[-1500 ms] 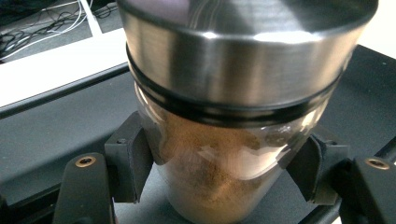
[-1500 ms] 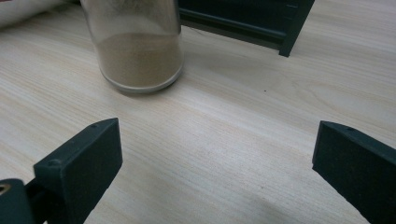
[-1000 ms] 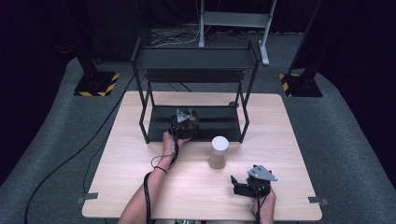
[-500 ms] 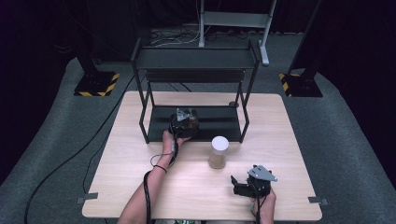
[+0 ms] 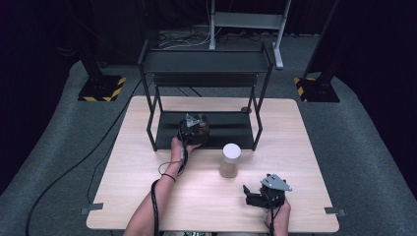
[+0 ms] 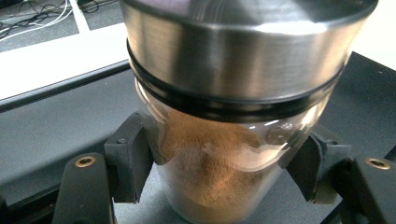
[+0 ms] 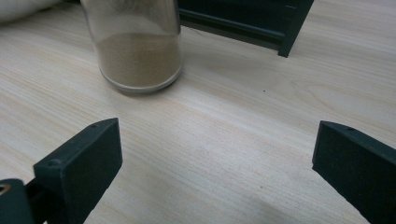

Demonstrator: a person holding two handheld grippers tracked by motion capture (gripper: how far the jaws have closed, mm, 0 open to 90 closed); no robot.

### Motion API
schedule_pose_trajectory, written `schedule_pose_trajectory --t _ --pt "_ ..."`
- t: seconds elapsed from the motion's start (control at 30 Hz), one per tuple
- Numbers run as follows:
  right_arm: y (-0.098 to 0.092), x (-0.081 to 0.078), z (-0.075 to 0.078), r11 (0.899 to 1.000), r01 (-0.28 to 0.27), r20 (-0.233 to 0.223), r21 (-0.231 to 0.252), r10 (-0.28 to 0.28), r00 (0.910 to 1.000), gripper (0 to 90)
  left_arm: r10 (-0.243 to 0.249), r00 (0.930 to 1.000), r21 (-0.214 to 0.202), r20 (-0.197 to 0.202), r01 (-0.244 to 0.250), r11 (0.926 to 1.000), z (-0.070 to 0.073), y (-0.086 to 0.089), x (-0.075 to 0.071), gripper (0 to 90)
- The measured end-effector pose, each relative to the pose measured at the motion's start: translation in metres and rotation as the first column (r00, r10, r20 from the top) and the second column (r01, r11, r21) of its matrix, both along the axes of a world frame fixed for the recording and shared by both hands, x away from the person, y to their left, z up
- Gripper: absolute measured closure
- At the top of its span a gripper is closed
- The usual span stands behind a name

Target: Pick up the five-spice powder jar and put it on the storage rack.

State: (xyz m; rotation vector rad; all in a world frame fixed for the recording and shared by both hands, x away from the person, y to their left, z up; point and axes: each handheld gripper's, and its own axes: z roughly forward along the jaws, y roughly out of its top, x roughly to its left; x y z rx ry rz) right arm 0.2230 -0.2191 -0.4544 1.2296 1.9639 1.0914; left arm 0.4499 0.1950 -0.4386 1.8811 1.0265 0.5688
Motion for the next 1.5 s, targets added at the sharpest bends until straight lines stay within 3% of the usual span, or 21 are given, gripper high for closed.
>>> schedule_pose_trajectory --t 0.3,0.5,0.7,0.9,1.23,1.5 --pt "0.0 0.0 0.0 1.0 -0.002 -0.001 -0.003 0.002 1.0 0.3 -0.001 1.0 0.015 -0.003 0.001 0.9999 0.003 -0.001 0.001 29.5" --pt "0.001 0.0 0.0 1.0 -0.002 -0.002 -0.004 0.002 1.0 0.3 -0.003 0.9989 0.042 -0.046 0.005 0.9991 0.012 -0.001 0.005 19.7" --pt "0.001 0.001 0.001 1.0 -0.003 -0.003 -0.005 0.003 1.0 0.3 -0.021 0.9965 0.041 -0.081 0.024 0.9989 0.019 0.007 0.007 9.9" --pt "0.0 0.001 0.001 1.0 -0.004 -0.004 -0.005 0.004 1.0 0.3 -0.058 0.989 0.054 -0.136 0.065 0.9964 0.028 0.015 0.007 3.0" --pt "0.001 0.001 0.001 1.0 -0.004 -0.005 -0.006 0.004 1.0 0.3 -0.098 0.9795 0.124 -0.176 0.12 0.985 0.04 0.021 -0.01 0.2" --pt "0.001 0.002 0.001 1.0 -0.005 -0.007 -0.009 0.005 1.0 0.3 -0.116 0.976 0.17 -0.184 0.148 0.9743 0.043 0.029 -0.037 0.2"
